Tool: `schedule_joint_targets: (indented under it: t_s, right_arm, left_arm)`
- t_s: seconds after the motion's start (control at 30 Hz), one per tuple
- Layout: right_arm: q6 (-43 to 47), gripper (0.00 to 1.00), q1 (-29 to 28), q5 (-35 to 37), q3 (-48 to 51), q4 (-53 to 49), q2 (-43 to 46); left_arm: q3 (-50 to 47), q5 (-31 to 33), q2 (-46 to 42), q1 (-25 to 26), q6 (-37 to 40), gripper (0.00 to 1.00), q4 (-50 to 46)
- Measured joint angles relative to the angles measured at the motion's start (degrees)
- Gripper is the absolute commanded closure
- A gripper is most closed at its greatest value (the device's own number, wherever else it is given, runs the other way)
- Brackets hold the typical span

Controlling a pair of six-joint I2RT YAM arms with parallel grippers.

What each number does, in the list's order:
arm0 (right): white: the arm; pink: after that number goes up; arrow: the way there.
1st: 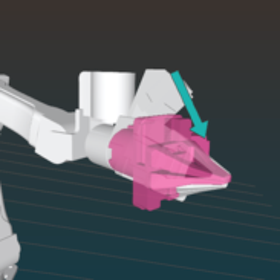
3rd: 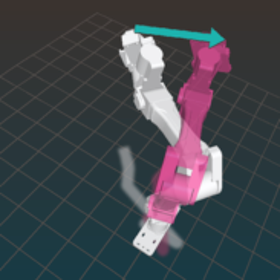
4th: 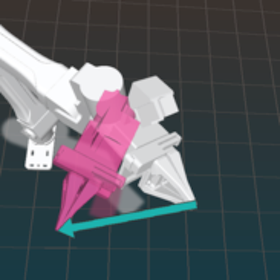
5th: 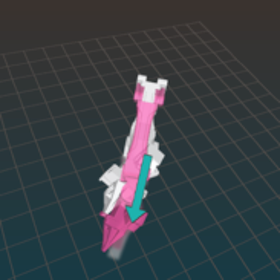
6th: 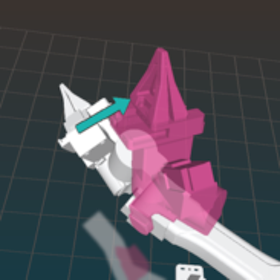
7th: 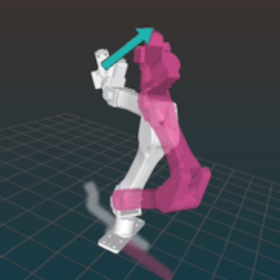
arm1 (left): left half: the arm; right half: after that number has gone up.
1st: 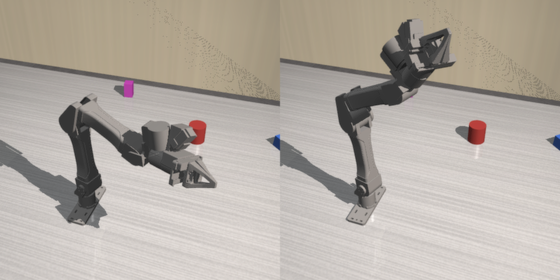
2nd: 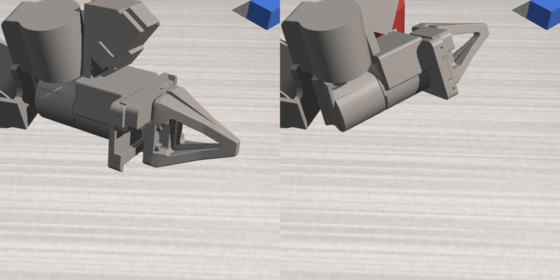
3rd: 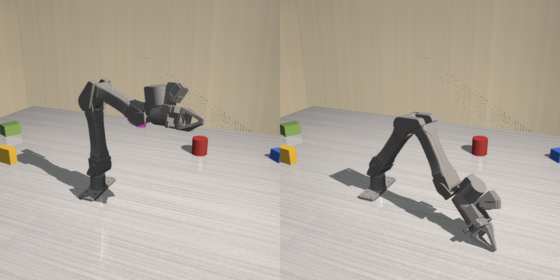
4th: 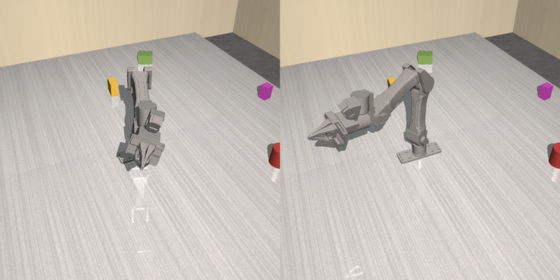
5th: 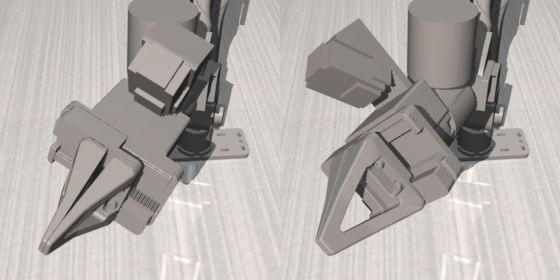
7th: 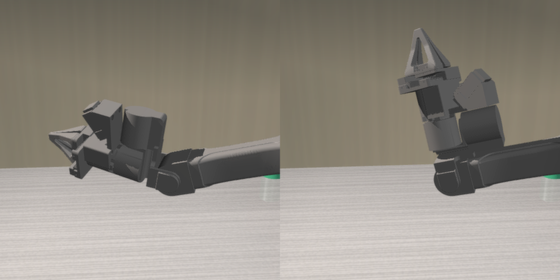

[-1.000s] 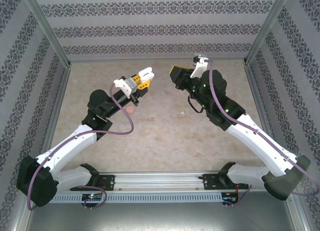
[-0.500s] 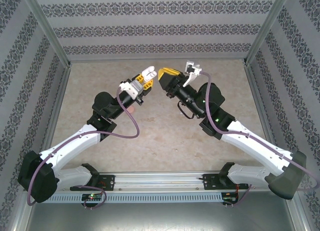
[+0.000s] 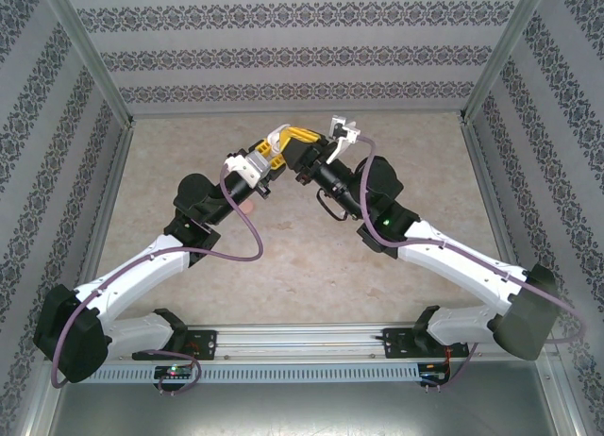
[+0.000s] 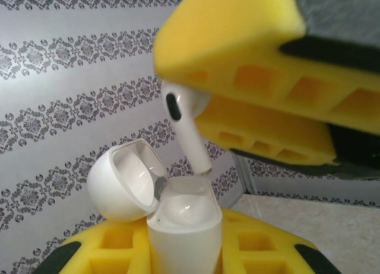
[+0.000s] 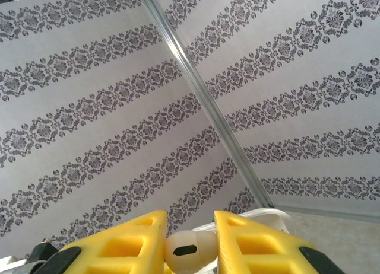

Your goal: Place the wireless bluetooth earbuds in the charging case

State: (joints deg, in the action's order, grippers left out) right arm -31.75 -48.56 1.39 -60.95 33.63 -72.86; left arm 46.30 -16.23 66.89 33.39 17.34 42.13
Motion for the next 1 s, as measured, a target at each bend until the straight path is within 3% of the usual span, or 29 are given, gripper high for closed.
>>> schedule_joint_targets:
  t_s: [1.0]
  right_arm:
    - [-2.6, 0.8, -0.1, -0.5, 0.6, 4.2, -2.8]
  left_arm:
    - [0.0, 0.7, -0.3, 0.0, -2.8, 1.0, -0.1]
